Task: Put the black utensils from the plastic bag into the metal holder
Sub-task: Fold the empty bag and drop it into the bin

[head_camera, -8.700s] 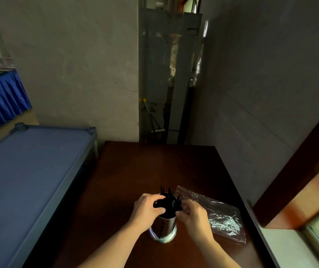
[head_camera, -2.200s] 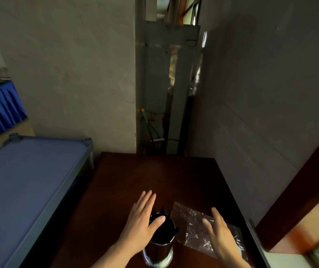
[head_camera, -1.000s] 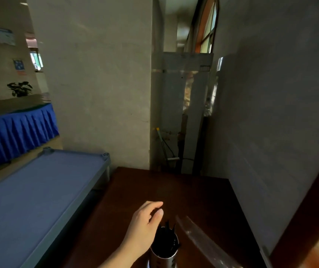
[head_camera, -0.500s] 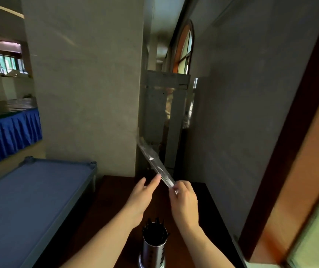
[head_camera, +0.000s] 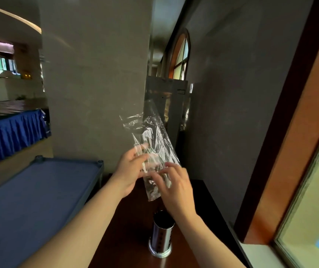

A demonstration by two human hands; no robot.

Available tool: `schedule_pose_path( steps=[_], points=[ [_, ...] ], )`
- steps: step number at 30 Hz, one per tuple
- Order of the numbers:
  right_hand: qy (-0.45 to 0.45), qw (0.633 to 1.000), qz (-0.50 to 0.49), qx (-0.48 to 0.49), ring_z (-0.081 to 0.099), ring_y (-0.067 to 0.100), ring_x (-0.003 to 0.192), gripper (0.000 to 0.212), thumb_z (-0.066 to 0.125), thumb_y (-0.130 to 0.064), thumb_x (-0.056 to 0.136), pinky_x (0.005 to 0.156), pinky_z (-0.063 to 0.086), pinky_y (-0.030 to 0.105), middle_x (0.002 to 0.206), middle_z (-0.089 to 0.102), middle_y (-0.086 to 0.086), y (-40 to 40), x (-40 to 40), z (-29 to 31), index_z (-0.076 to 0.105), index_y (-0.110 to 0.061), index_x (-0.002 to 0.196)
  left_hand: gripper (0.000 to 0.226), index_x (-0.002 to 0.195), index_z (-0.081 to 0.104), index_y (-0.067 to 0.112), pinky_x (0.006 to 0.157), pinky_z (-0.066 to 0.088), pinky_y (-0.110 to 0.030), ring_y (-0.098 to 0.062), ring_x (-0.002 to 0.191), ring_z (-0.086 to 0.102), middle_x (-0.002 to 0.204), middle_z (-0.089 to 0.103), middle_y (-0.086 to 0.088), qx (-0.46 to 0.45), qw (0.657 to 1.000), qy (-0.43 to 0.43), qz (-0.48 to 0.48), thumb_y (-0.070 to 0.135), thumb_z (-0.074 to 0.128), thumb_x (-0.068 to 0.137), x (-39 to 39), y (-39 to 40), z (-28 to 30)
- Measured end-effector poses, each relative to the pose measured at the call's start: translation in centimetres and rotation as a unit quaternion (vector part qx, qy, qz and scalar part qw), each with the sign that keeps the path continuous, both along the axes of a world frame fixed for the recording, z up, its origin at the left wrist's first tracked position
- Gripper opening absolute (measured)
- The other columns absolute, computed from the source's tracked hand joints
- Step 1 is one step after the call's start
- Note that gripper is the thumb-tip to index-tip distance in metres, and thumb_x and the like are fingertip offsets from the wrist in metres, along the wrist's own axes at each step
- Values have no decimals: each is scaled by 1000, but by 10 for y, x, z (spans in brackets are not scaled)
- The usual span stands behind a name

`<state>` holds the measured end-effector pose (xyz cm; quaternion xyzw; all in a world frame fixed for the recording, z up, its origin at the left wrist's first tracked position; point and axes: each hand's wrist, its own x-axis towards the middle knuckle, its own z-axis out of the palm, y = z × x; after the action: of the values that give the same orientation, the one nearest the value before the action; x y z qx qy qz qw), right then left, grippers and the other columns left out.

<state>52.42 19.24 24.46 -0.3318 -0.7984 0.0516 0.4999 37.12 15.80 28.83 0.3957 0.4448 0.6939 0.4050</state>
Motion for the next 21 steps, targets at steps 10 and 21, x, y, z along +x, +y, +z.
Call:
schedule_pose_path(
  steps=[10, 21],
  points=[
    [227, 792, 351, -444, 74, 25, 101, 79, 68, -62, 82, 87, 60, 47, 125, 69, 14, 19, 34, 62, 51, -11, 140, 44, 140, 56, 10, 92, 58, -54, -45, 109, 69, 117, 69, -31, 55, 970, 58, -231, 0, 37, 102, -33, -71, 18],
    [226, 828, 368, -358, 72, 24, 64, 9, 64, -19, 97, 56, 54, 30, 89, 77, 16, 15, 62, 79, 72, -14, 97, 46, 136, 57, 6, 85, 62, -45, -35, 101, 74, 118, 72, -23, 25, 983, 51, -176, 33, 58, 98, -3, -66, 13]
  ],
)
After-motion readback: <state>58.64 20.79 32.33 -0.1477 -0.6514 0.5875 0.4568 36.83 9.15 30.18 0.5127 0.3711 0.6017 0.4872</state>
